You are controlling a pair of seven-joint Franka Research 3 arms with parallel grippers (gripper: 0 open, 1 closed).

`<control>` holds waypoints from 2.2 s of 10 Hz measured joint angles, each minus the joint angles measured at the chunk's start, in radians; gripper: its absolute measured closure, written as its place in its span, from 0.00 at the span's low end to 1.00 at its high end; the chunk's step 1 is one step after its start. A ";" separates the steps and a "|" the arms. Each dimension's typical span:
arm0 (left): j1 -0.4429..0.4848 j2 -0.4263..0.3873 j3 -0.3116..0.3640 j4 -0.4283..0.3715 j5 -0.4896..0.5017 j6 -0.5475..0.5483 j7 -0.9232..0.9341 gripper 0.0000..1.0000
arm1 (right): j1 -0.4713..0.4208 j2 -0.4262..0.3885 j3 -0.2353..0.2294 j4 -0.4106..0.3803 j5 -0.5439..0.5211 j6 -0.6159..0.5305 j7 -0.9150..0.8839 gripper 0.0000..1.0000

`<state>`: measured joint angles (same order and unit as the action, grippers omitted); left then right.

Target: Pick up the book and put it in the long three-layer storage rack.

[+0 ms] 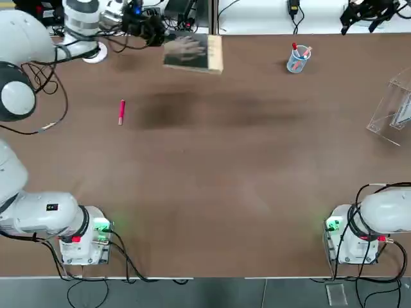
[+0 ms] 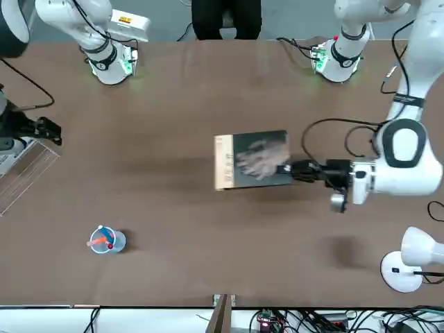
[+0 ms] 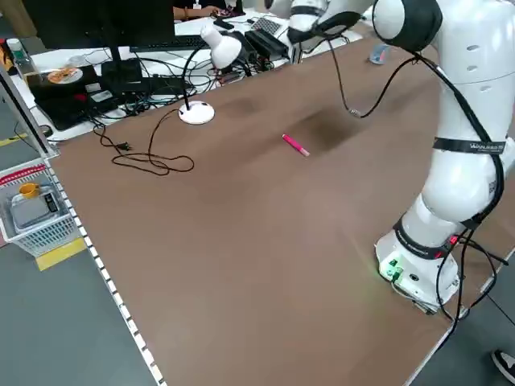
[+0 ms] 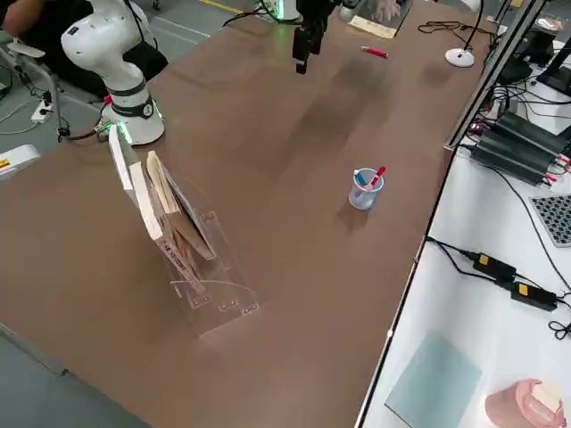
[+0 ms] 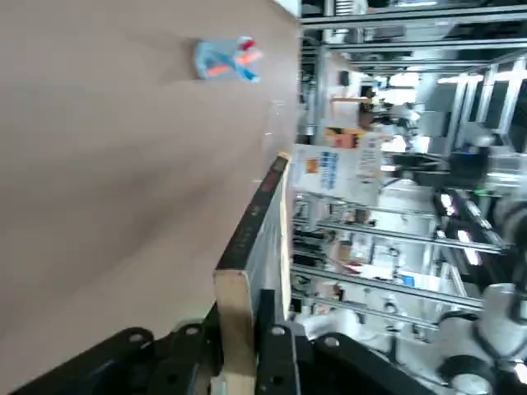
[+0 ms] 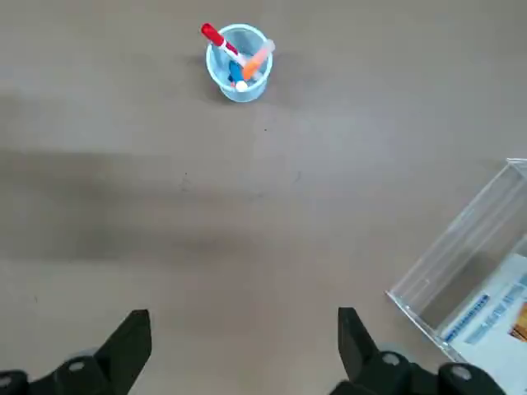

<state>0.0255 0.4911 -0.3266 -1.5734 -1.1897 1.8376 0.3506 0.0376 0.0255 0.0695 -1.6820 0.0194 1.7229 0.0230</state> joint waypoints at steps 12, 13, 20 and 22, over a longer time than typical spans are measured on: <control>-0.166 0.167 -0.001 0.166 -0.240 0.097 -0.005 0.99 | 0.002 0.099 -0.085 -0.094 0.664 0.064 -0.116 0.00; -0.174 0.178 -0.001 0.179 -0.250 0.106 -0.005 0.99 | 0.003 0.106 -0.100 -0.109 0.743 0.048 -0.154 0.00; -0.264 0.262 -0.001 0.246 -0.274 0.196 -0.002 0.99 | 0.010 0.185 -0.155 -0.264 1.253 -0.022 -0.411 0.00; -0.279 0.285 -0.001 0.261 -0.275 0.213 -0.002 0.99 | 0.019 0.204 -0.154 -0.281 1.288 -0.022 -0.447 0.00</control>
<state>-0.2534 0.7757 -0.3276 -1.3128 -1.4643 2.0510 0.3485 0.0569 0.2298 -0.0850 -1.9632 1.3072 1.7014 -0.4238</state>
